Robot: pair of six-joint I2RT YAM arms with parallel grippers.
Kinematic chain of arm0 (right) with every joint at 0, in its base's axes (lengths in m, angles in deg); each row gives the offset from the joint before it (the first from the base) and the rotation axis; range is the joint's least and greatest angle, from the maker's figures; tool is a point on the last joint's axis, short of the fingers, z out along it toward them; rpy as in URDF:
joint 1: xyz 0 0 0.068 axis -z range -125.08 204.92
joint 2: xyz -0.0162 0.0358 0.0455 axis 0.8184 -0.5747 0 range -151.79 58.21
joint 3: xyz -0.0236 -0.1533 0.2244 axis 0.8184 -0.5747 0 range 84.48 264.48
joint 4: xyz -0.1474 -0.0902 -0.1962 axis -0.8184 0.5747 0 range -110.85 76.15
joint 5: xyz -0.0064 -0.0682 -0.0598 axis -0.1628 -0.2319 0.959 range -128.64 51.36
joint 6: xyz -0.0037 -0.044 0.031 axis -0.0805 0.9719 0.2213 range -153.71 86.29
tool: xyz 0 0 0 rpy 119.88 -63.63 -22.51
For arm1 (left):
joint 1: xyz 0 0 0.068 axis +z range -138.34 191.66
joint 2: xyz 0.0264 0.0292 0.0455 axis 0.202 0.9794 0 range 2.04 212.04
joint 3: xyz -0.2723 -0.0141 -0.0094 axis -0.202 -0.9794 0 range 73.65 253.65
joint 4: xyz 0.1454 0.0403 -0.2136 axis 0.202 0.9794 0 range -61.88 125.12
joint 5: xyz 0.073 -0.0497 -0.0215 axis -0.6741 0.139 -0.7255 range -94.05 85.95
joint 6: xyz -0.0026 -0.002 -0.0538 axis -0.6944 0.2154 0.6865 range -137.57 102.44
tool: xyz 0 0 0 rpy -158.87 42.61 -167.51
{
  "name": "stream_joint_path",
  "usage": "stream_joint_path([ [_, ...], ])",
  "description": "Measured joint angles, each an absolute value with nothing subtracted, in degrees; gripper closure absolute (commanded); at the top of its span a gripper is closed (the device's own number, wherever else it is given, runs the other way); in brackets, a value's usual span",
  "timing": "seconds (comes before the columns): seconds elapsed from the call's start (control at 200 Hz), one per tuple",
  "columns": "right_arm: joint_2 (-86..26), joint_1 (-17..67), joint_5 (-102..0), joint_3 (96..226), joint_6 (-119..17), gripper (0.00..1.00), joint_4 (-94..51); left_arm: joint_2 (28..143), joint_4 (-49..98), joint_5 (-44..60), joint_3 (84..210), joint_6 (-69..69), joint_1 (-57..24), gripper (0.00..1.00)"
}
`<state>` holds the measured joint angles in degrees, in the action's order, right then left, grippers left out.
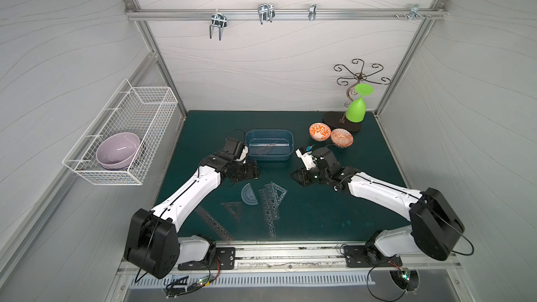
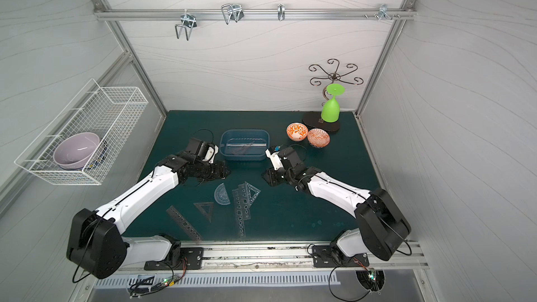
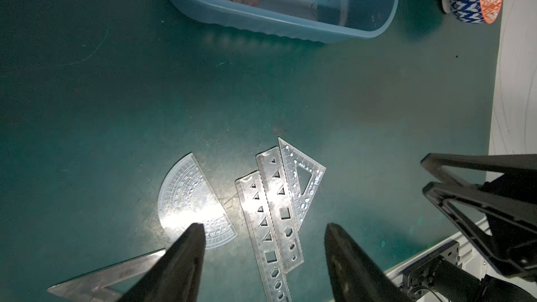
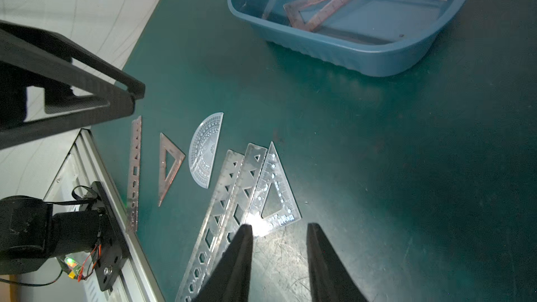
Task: Put the scattered rulers into the storage box
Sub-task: Place the ruler in the storage box, then pick up the ruler from the center of the board.
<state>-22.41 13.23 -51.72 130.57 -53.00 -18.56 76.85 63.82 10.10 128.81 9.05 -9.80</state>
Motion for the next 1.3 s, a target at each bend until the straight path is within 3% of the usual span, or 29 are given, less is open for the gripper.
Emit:
stream_joint_path([
  [0.21, -23.9, 11.0, -51.7, 131.2, -51.6, 0.67, -18.7, 77.9, 63.6, 9.9, 128.8, 9.3, -9.8, 0.30],
  [0.67, -38.1, 4.0, -53.2, 136.4, -51.3, 0.69, -19.2, 78.3, 63.8, 9.2, 128.8, 9.5, -9.8, 0.30],
  [1.3, -45.3, 3.8, -54.4, 138.9, -52.3, 0.67, -19.6, 78.4, 63.7, 9.2, 128.3, 9.7, -9.8, 0.30],
])
